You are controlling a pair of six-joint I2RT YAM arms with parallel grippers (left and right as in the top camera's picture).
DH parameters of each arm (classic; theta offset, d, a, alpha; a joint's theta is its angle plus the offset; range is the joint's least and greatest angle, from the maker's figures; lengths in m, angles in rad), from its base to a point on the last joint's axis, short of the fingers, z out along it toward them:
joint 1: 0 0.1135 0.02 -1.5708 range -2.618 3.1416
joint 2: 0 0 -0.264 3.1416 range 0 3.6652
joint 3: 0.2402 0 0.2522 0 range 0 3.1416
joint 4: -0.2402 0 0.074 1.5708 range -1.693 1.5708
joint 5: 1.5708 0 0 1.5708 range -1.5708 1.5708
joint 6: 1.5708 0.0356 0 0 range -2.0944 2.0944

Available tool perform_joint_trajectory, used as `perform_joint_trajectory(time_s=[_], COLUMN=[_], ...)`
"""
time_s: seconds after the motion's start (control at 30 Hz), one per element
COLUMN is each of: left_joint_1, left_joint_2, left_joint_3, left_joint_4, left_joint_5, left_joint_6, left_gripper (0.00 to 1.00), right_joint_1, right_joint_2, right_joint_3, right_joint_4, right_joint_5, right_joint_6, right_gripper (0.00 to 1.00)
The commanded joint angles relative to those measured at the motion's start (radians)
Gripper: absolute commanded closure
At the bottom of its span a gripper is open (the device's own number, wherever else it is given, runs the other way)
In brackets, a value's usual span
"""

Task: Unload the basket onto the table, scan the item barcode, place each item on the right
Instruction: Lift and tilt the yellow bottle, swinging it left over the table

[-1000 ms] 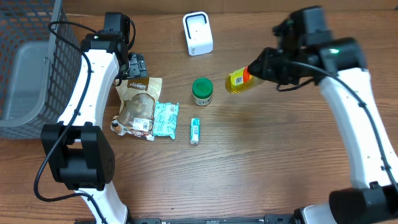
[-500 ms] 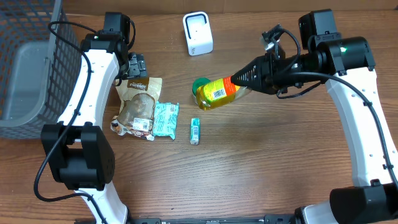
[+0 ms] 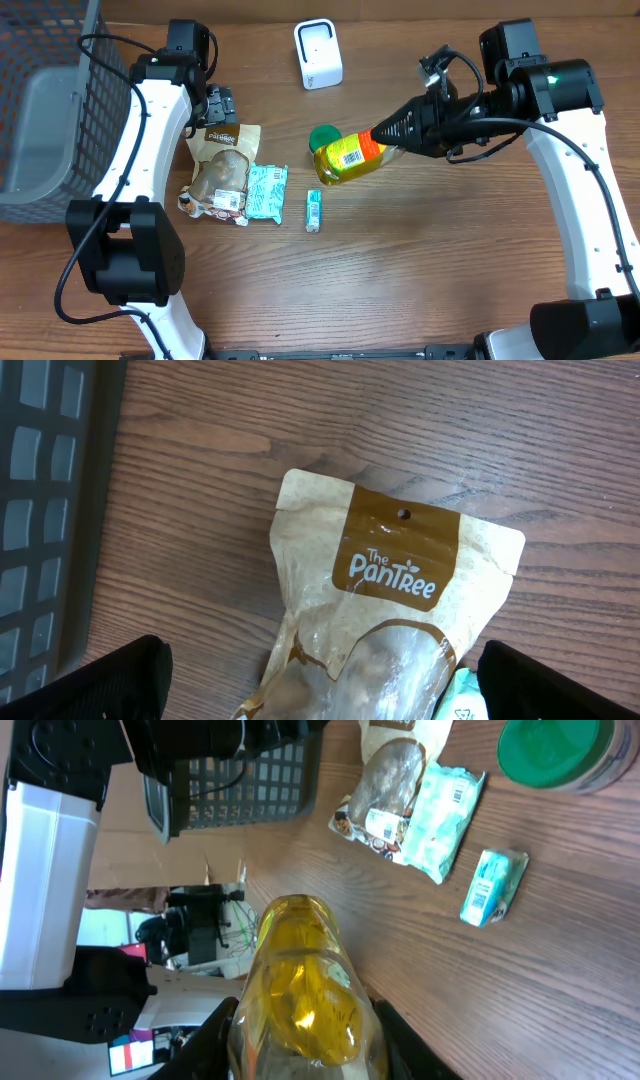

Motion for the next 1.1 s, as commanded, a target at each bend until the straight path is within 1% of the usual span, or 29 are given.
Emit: perform_joint_trajectory(time_s=[0.0, 0.2, 0.43, 0.77, 1.07], left_joint_1=[-0.004, -0.004, -0.004, -0.004, -0.004], left_joint_2=[-0.004, -0.004, -0.004, -0.004, -0.004], left_joint_3=[0.012, 0.012, 0.012, 0.012, 0.012], left_joint_4=[0.002, 0.002, 0.002, 0.002, 0.002], left_joint_5=[-0.02, -0.02, -0.02, -0.02, -0.02], left_joint_6=[0.0, 0.0, 0.0, 0.0, 0.0], left_gripper=[0.0, 0.0, 0.0, 0.0, 0.0], right_joint_1=[0.005, 0.005, 0.05, 0.19, 0.212], right_joint_2=[-0.01, -0.01, -0.01, -0.01, -0.01], right_joint_3=[0.012, 0.012, 0.012, 0.012, 0.012], right_joint_4=[-0.026, -0.131, -0.149, -0.132, -0.106], right_joint_5=[-0.046, -0.047, -0.046, 0.003, 0.003], right_joint_6=[-0.043, -0.171, -0.174, -0.173, -0.172], right_gripper=[0.87, 0.9, 0.9, 0.91, 0.91])
